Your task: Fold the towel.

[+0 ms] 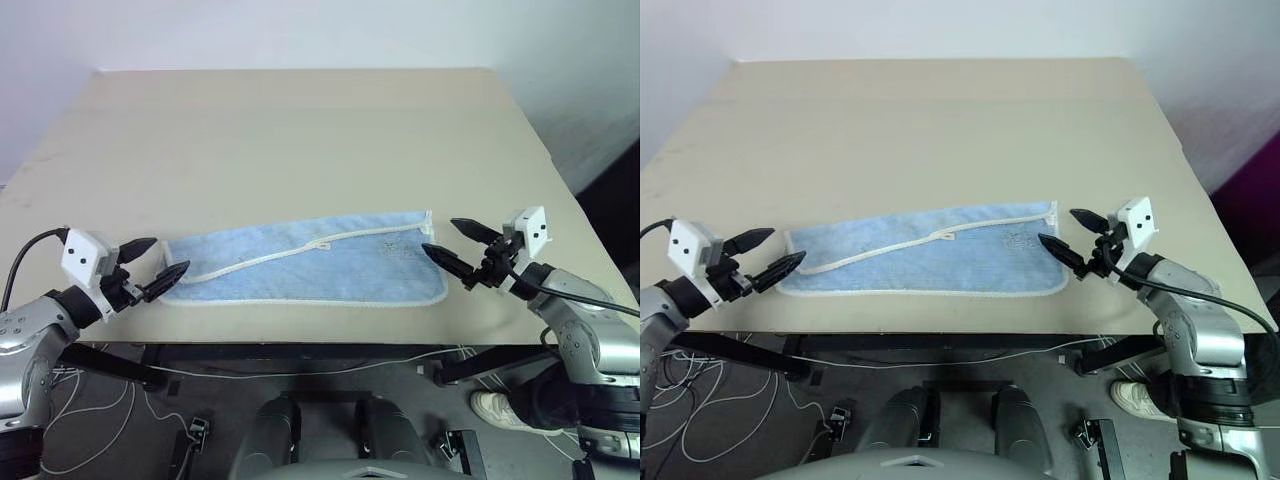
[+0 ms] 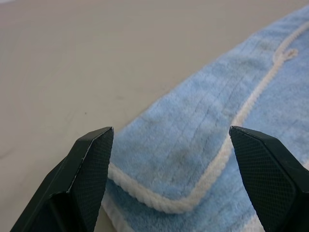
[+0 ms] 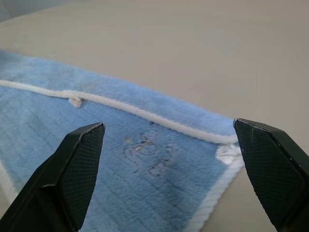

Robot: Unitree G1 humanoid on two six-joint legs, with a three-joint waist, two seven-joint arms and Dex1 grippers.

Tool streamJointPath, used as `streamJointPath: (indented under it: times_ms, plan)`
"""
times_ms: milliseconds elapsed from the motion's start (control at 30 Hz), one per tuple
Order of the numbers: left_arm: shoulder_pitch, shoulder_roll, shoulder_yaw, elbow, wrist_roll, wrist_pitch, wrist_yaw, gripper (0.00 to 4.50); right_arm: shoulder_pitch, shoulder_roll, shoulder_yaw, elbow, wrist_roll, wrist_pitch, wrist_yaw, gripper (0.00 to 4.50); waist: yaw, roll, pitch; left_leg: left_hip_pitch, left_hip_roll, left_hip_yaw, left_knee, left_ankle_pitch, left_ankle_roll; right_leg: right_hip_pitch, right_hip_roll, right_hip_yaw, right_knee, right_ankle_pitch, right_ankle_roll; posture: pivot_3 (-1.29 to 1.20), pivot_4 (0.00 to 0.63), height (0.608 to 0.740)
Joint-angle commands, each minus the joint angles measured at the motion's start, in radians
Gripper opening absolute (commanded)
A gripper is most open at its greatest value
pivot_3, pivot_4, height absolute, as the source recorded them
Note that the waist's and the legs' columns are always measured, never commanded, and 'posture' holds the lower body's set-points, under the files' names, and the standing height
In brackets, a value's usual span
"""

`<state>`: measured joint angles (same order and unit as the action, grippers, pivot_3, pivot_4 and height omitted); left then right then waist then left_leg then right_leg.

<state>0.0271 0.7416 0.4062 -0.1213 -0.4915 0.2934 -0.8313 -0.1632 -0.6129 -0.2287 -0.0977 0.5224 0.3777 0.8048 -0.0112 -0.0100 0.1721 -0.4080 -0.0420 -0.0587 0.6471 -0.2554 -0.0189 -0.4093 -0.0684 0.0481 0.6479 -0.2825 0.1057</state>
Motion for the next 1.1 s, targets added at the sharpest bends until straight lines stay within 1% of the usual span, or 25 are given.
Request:
streamJointPath:
  times_ms: [33, 333, 733, 867, 967, 1100]
  plan:
    - [-0.017, 0.007, -0.004, -0.023, 0.003, -0.002, 0.0, 4.01, 0.0, 0.006, -0.021, -0.046, 0.012, -0.013, -0.009, 4.5, -0.001, 0.0, 0.0, 0.0, 0.0, 0.0, 0.0, 0.0, 0.0, 0.0, 0.0, 0.0, 0.0, 0.0, 0.0, 0.0, 0.15, 0.74]
    - [-0.012, 0.014, -0.008, -0.022, 0.02, -0.007, 0.003, 4.01, -0.02, 0.039, 0.001, -0.038, 0.002, -0.029, -0.022, 4.5, -0.001, 0.0, 0.0, 0.0, 0.0, 0.0, 0.0, 0.0, 0.0, 0.0, 0.0, 0.0, 0.0, 0.0, 0.0, 0.0, 0.15, 0.74]
    - [-0.022, 0.014, -0.003, 0.074, 0.069, -0.042, -0.004, 4.01, -0.016, 0.045, 0.011, -0.041, -0.003, -0.04, -0.02, 4.5, -0.001, 0.0, 0.0, 0.0, 0.0, 0.0, 0.0, 0.0, 0.0, 0.0, 0.0, 0.0, 0.0, 0.0, 0.0, 0.0, 0.15, 0.74]
    - [-0.02, 0.052, 0.016, 0.11, 0.072, -0.052, -0.042, 4.01, -0.011, 0.058, 0.013, -0.059, -0.004, -0.034, -0.046, 4.5, -0.001, 0.0, 0.0, 0.0, 0.0, 0.0, 0.0, 0.0, 0.0, 0.0, 0.0, 0.0, 0.0, 0.0, 0.0, 0.0, 0.15, 0.74]
    - [-0.053, 0.087, 0.007, 0.146, 0.073, -0.053, -0.07, 4.01, 0.013, 0.067, 0.011, -0.06, -0.01, -0.051, -0.054, 4.5, 0.001, 0.0, 0.0, 0.0, 0.0, 0.0, 0.0, 0.0, 0.0, 0.0, 0.0, 0.0, 0.0, 0.0, 0.0, 0.0, 0.15, 0.74]
    - [-0.086, 0.183, -0.052, 0.219, 0.107, -0.137, -0.23, 4.01, 0.036, 0.102, 0.026, -0.068, -0.019, -0.067, -0.082, 4.5, -0.002, 0.0, 0.0, 0.0, 0.0, 0.0, -0.001, 0.0, 0.0, 0.0, 0.0, 0.0, 0.0, 0.0, 0.0, 0.0, 0.15, 0.74]
